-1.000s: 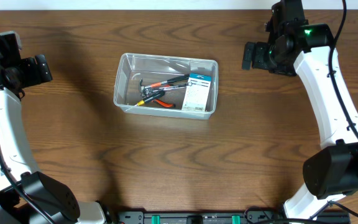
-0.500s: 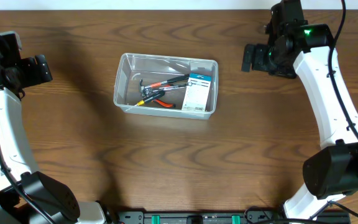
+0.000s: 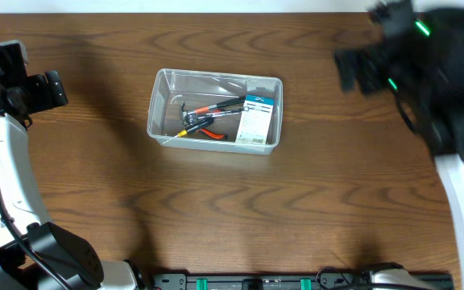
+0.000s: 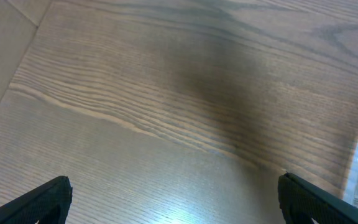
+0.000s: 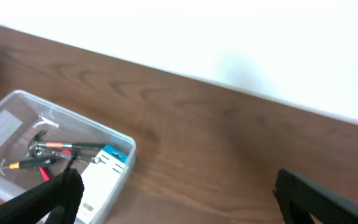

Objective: Pack container

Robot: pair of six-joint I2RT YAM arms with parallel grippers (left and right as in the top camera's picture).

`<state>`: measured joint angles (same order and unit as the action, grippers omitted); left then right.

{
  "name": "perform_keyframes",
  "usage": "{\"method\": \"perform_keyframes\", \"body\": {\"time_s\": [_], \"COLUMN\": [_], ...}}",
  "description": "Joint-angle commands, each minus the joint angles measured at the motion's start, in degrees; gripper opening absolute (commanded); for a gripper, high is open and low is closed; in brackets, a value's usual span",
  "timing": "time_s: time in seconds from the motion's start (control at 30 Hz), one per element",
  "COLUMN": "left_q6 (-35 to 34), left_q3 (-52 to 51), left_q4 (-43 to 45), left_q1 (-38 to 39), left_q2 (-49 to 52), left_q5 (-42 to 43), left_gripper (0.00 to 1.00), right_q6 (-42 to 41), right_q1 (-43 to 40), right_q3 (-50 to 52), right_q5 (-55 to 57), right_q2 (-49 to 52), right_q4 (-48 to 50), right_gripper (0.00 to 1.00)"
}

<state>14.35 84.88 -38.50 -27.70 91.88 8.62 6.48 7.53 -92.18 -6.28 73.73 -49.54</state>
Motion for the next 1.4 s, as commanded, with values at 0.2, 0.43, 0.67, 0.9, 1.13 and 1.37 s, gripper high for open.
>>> {"method": "perform_keyframes", "body": {"time_s": [0.2,0.43,0.67,0.9,1.13,1.37], "left_q6": [-0.3,-0.3,-0.3,-0.3,-0.3,-0.3], "left_q3": [0.4,0.4,0.4,0.4,0.4,0.4], "left_q4": [0.0,0.0,0.0,0.0,0.0,0.0], "left_q1": [-0.2,-0.2,-0.2,-0.2,-0.2,-0.2], "left_q2": [0.4,0.4,0.4,0.4,0.4,0.4], "left_q5": [-0.1,-0.1,-0.1,-0.1,-0.1,-0.1], "left_gripper": [0.98,0.98,0.98,0.98,0.98,0.98], "right_q6": [1.3,-0.6,-3.7,-3.9,-3.8,-3.9], "right_q1": [-8.8,-9.0,-9.0,-9.0,-9.0,-9.0], "right_q3": [38.4,64.7,77.8,83.0,83.0,83.0], "right_q5": [-1.7,-3.8,-6.3,-7.5,-6.6,-6.6], "right_q2": [-32.6,-58.1,-68.3,-73.5,-73.4,-73.4], "right_q4": [7.8,12.1,13.0,12.9,12.9,14.8], "right_gripper": [0.99,0.99,0.99,0.99,0.99,0.99]}}
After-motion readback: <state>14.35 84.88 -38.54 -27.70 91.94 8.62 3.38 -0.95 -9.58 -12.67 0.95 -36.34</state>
